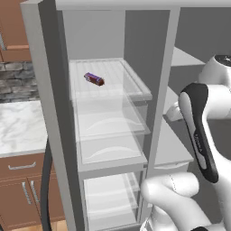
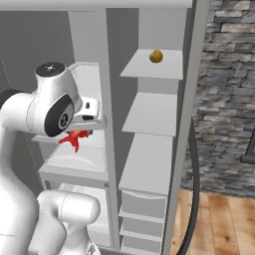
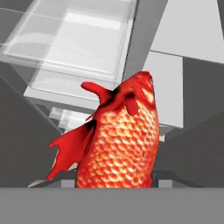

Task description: There's a fish in the fridge that needs to be moved to the freezer for freezing. Pick up the fish from the fridge, place it on any shelf in the freezer, and close the fridge and freezer doors when done.

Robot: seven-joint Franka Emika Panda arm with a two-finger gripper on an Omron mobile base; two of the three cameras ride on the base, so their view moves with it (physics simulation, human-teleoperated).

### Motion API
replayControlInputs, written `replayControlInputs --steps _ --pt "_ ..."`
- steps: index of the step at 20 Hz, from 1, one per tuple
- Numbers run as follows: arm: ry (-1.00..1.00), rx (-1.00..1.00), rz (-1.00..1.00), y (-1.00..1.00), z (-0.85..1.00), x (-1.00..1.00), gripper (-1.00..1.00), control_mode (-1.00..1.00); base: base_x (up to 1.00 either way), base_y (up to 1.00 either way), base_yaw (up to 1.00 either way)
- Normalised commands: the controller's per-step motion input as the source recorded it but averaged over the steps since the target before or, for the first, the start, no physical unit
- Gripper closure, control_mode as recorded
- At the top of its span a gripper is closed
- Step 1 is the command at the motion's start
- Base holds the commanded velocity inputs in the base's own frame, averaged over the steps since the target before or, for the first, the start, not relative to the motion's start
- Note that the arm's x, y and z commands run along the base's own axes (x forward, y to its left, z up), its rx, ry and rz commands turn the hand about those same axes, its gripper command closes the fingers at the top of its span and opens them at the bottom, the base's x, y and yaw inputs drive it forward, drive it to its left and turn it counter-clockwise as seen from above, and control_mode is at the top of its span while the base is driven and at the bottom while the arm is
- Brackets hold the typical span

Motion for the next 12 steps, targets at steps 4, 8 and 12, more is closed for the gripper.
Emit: replayControlInputs --steps 4,8,12 --pt "-0.12 0.00 0.00 -0.72 0.00 0.17 1.00 -1.00 0.00 0.00 0.00" --pt "-0.09 0.00 0.00 -0.48 0.00 0.41 1.00 -1.00 0.00 0.00 0.00" --pt "-0.05 0.00 0.04 -0.27 -0.01 0.64 1.00 -1.00 0.00 0.00 0.00"
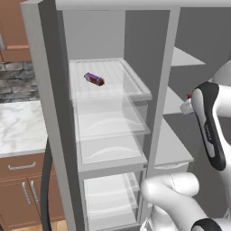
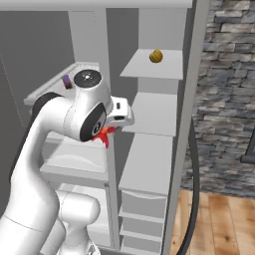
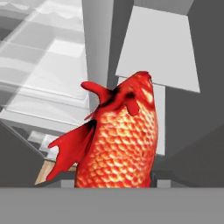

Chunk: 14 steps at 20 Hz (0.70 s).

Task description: There's a fish in the fridge that needs to be moved to the freezer for freezing. Pick up the fish from the fridge, place it on any shelf in the freezer, and close the fridge and freezer doors when done.

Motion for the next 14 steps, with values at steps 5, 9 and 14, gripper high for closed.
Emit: replayControlInputs --steps 5,9,14 --pt "-0.10 0.01 0.07 -0.34 -0.04 0.57 1.00 -1.00 0.00 0.00 0.00" --pt "-0.04 0.02 0.09 -0.20 -0.22 0.57 1.00 -1.00 0.00 0.00 0.00" --pt "0.00 0.00 0.07 -0.01 -0.27 0.57 1.00 -1.00 0.00 0.00 0.00"
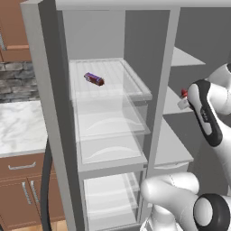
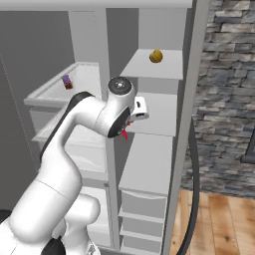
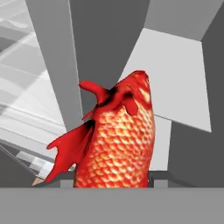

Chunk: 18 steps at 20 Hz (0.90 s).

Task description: There's a fish in the fridge that needs to be moved to the freezer for freezing. Pick up the fish from the fridge, place it on any shelf in the freezer, and close the fridge and freezer doors when done.

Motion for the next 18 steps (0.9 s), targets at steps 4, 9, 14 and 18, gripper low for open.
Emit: replayControlInputs --steps 4,9,14,18 --pt "0.00 0.00 0.07 -0.21 -0.20 0.40 1.00 -1.00 0.00 0.00 0.00" --pt "0.00 0.00 0.03 -0.23 -0.24 0.29 1.00 -1.00 0.00 0.00 0.00" --pt "0.00 0.00 0.02 -0.27 -0.19 0.37 1.00 -1.00 0.00 0.00 0.00" --pt "0.00 0.00 0.00 -0.19 -0.22 0.48 1.00 -1.00 0.00 0.00 0.00"
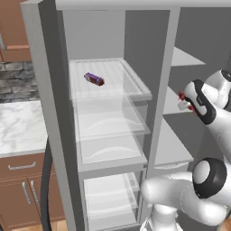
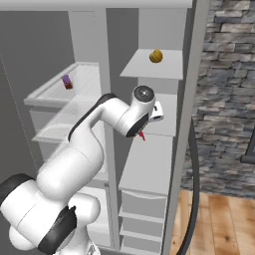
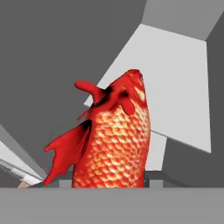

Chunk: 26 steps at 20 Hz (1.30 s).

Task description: There's a fish in the fridge that needs to be moved to the freezer for freezing. Pick up the fish from the fridge, place it on any shelf in the freezer, and close the fridge and freezer doors when done.

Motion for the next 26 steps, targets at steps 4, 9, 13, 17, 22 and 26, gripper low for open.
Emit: replayControlInputs --steps 4,9,13,17,22,26 --pt "0.00 0.00 0.00 0.00 -0.16 0.49 1.00 -1.00 0.00 0.00 0.00" --pt "0.00 0.00 0.00 -0.08 -0.21 0.38 1.00 -1.00 0.00 0.00 0.00" --pt "0.00 0.00 0.02 -0.16 -0.28 0.32 1.00 -1.00 0.00 0.00 0.00" --pt "0.00 0.00 0.03 -0.15 -0.26 0.35 1.00 -1.00 0.00 0.00 0.00" --pt "0.00 0.00 0.00 -0.15 -0.15 0.44 1.00 -1.00 0.00 0.00 0.00" --pt "0.00 0.00 0.00 -0.24 -0.11 0.36 1.00 -1.00 0.00 0.00 0.00"
